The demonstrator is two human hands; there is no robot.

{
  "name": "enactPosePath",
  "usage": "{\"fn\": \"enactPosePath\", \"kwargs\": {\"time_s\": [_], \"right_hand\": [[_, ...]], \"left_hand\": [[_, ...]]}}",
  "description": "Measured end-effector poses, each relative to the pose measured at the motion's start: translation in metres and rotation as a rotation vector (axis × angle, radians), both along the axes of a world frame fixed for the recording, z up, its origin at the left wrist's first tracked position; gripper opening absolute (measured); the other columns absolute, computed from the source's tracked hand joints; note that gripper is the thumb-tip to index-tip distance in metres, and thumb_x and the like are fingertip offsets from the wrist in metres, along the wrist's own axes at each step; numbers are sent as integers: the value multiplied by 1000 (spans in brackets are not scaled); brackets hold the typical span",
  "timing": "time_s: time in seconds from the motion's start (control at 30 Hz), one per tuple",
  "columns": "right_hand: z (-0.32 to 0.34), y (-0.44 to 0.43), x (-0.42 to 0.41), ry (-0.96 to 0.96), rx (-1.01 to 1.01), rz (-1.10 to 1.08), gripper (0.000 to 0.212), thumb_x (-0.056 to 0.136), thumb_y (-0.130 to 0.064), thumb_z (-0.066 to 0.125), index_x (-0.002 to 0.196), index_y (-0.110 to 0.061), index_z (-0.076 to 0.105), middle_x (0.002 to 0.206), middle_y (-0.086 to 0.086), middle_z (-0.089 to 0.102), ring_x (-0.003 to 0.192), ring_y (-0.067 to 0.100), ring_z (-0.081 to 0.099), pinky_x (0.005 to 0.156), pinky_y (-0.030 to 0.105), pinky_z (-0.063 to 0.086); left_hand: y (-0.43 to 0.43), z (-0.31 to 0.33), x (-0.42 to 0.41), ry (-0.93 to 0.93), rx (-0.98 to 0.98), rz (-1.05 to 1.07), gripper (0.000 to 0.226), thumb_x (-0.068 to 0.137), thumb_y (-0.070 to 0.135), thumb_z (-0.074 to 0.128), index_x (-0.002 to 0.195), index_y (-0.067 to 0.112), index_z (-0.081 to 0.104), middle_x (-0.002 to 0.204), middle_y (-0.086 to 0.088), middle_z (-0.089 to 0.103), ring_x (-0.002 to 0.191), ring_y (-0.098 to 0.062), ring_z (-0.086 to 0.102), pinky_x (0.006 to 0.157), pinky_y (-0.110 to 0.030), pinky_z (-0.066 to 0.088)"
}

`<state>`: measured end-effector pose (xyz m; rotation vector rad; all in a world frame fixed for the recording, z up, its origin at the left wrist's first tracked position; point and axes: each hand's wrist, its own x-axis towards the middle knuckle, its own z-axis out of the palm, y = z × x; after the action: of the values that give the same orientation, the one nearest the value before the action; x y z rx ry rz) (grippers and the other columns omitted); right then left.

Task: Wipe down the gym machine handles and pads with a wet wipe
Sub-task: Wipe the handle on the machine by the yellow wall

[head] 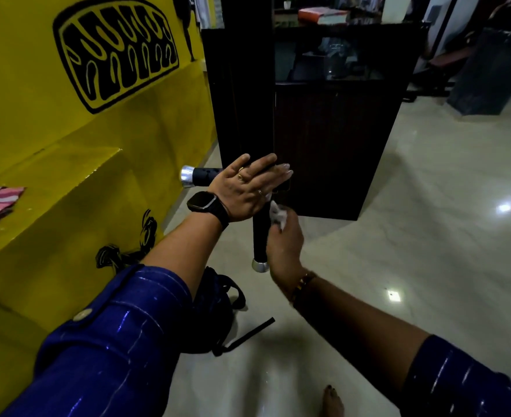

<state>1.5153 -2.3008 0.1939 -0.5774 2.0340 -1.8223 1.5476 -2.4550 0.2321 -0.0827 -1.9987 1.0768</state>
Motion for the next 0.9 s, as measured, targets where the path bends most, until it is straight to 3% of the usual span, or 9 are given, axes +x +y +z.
{"fn": "enactPosePath", "kwargs": {"time_s": [0.1,0.2,0.27,0.37,0.47,0.53,0.7,0.83,0.9], "right_hand": [[-30,11,12,39,101,-4,37,95,3,43,129,-8,53,111,3,57,94,12,52,63,1,34],[-32,9,10,-88,152,-30,30,97,-7,45,125,-11,57,110,5,61,93,16,55,72,18,43],[-19,-2,0,-103,177,-40,25,98,-12,44,115,-10,62,103,2,62,85,15,56,67,23,44],[9,-12,-16,-188,55,-1,22,97,-15,46,81,-14,61,72,-1,54,57,8,44,48,19,31],[26,-9,-25,-298,-173,46,30,97,-14,46,68,-18,51,59,-3,43,51,8,36,47,22,28],[31,-7,-25,-195,-203,56,30,98,-15,46,69,-20,51,60,-5,45,51,6,37,49,21,30],[8,0,-13,230,138,38,14,96,-6,44,99,-9,58,85,-5,51,74,9,51,58,15,32],[-14,3,-11,246,175,-1,20,91,-3,49,102,-7,64,93,-2,59,82,8,50,63,5,34],[-2,-5,-16,183,137,-7,13,94,-10,50,94,-12,63,96,3,63,81,11,53,72,19,41]], "left_hand": [[0,0,-1,-4,10,-6,54,93,30,40,147,27,39,152,7,31,151,-15,-3,120,-36,3],[0,1,-1,-6,-2,-7,54,93,30,39,147,27,39,152,7,31,151,-15,-3,120,-36,1],[0,1,-1,2,-6,-5,54,93,30,40,147,27,39,152,7,31,151,-15,-3,120,-36,1],[0,0,0,-5,1,4,52,95,31,40,147,26,39,152,6,31,151,-15,-4,120,-36,-1],[-1,-1,0,-13,-14,29,52,96,32,37,147,26,37,153,6,30,151,-17,-6,121,-37,-3],[-2,0,1,-15,-13,19,52,97,32,35,148,26,37,153,6,31,151,-17,-4,121,-37,-1],[-2,-1,1,-27,-14,30,52,97,32,32,148,27,39,154,6,29,151,-17,-5,119,-37,3],[1,1,0,-16,-13,10,50,99,30,27,147,26,39,152,7,31,151,-16,-5,119,-36,5],[1,1,0,-17,-7,18,50,99,30,27,147,26,37,152,7,30,151,-16,-6,119,-36,5]]}}
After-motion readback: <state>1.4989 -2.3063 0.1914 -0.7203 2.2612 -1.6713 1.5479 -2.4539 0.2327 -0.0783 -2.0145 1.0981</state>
